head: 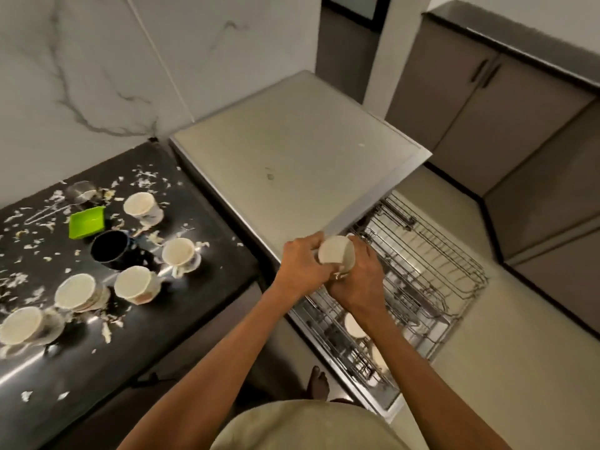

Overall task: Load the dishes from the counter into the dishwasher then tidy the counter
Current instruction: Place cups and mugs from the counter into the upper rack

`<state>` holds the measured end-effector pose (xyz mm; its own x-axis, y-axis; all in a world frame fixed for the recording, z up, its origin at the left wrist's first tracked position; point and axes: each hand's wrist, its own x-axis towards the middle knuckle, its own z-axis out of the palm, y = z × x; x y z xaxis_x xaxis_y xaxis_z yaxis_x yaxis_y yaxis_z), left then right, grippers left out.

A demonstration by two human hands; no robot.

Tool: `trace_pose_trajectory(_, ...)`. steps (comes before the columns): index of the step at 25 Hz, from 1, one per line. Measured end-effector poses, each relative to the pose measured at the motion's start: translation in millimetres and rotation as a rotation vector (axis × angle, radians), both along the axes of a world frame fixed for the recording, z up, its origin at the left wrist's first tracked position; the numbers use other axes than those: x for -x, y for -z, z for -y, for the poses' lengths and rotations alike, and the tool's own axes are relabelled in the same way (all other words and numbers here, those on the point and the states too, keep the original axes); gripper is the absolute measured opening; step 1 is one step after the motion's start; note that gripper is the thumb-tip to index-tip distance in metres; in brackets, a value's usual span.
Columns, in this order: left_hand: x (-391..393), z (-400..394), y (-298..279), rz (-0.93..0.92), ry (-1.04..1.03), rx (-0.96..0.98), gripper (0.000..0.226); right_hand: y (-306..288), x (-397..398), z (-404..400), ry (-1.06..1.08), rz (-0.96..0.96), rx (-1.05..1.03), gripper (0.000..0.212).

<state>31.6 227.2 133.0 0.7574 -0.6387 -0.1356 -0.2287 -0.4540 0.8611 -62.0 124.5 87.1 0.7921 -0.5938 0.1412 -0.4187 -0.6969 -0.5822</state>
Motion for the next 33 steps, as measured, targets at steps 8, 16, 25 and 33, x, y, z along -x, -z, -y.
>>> trace_pose_trajectory(8, 55.5, 50.6, 66.3, -0.015, 0.229, -0.095, 0.058, 31.7, 71.6, 30.0, 0.26, -0.089, -0.278, 0.089)
trace_pose_trajectory(16, 42.0, 55.1, 121.8, -0.13, 0.289, -0.259, 0.052, 109.9, 53.2, 27.1, 0.281, -0.307, -0.301, 0.075)
trace_pose_trajectory(25, -2.2, 70.2, 193.8, -0.39, 0.318, -0.354, 0.044, 169.0, 12.7, 17.9, 0.433, -0.292, -0.451, 0.07)
trace_pose_trajectory(33, -8.4, 82.9, 231.8, -0.504, 0.249, -0.502, 0.045, 204.6, -7.6, 18.9, 0.488, -0.295, -0.461, 0.069)
